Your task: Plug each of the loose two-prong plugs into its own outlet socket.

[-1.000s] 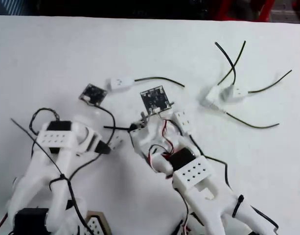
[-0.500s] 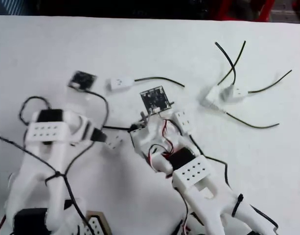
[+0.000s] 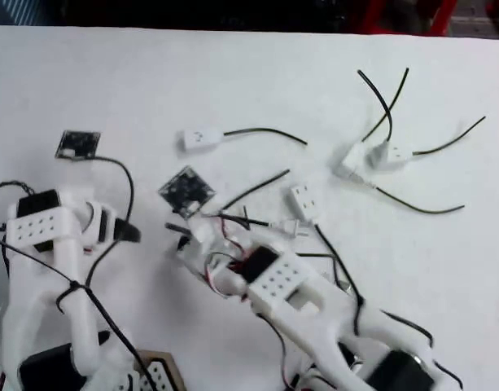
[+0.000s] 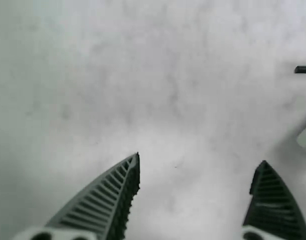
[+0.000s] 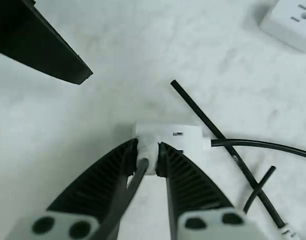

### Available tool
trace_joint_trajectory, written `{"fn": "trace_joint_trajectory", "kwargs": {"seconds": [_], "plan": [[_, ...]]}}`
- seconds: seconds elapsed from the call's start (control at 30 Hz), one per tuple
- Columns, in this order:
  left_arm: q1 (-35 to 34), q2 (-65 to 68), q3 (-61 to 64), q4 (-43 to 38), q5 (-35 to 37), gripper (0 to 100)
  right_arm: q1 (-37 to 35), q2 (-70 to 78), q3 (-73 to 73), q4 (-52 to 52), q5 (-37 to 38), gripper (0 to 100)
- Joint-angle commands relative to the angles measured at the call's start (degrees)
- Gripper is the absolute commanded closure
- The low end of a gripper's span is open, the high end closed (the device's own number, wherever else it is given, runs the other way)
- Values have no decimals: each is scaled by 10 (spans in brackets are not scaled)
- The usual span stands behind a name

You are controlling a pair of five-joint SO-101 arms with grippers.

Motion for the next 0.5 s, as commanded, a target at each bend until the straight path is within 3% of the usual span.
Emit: {"fn": "trace_joint_trajectory", "kwargs": {"seconds": [0.0,0.17,0.47], "plan": [[-6,-21,33,-51,-5,653,-8,33,-50,1,12,981],[-4,-21,86,-115,-5,653,-7,43,-52,0,12,981],[-6,-21,89,-117,-4,653,-6,44,-40,-8,46,981]]}}
